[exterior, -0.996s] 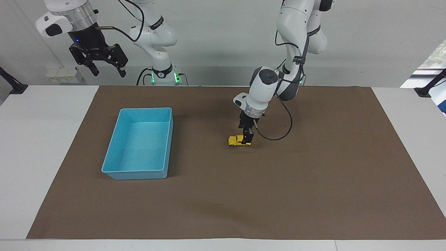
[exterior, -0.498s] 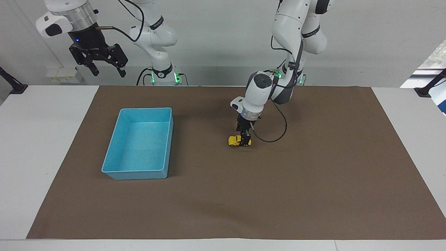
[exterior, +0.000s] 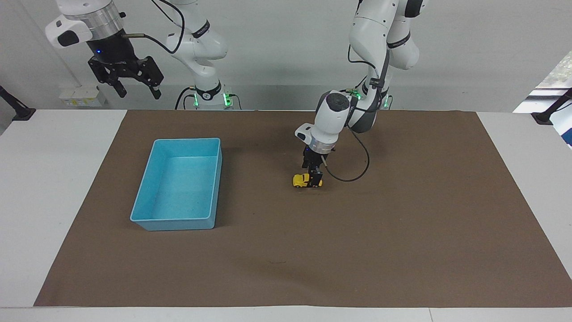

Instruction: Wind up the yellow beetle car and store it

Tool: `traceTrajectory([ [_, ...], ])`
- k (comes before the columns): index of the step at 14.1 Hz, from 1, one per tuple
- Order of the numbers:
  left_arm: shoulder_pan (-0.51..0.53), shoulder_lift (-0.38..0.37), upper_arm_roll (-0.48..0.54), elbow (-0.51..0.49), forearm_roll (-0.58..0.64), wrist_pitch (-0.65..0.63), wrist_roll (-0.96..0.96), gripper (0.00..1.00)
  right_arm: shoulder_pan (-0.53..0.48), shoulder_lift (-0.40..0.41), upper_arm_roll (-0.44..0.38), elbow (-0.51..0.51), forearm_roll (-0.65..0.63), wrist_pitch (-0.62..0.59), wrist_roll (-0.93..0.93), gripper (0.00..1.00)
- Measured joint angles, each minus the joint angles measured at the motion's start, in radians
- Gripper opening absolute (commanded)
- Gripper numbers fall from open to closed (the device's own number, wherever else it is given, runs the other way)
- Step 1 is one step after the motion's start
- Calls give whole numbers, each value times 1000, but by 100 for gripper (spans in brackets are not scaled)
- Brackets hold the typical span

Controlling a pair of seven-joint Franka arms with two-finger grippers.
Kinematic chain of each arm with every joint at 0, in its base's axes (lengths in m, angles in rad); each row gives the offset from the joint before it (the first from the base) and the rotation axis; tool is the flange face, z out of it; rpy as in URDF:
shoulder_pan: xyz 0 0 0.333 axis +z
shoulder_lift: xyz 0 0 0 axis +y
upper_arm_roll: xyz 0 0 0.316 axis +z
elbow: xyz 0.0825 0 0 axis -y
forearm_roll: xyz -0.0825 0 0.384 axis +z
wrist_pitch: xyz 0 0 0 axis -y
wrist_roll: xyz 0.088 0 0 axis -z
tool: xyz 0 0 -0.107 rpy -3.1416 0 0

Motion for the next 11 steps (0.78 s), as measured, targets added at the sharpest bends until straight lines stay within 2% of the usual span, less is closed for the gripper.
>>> traceTrajectory([
  [5,9,-1,13,-2,0,-3,54,0,0,0,1,0,0,0,0,100],
  [11,101,-18,17,-5,0,-69,200,0,0,0,1,0,0,0,0,100],
])
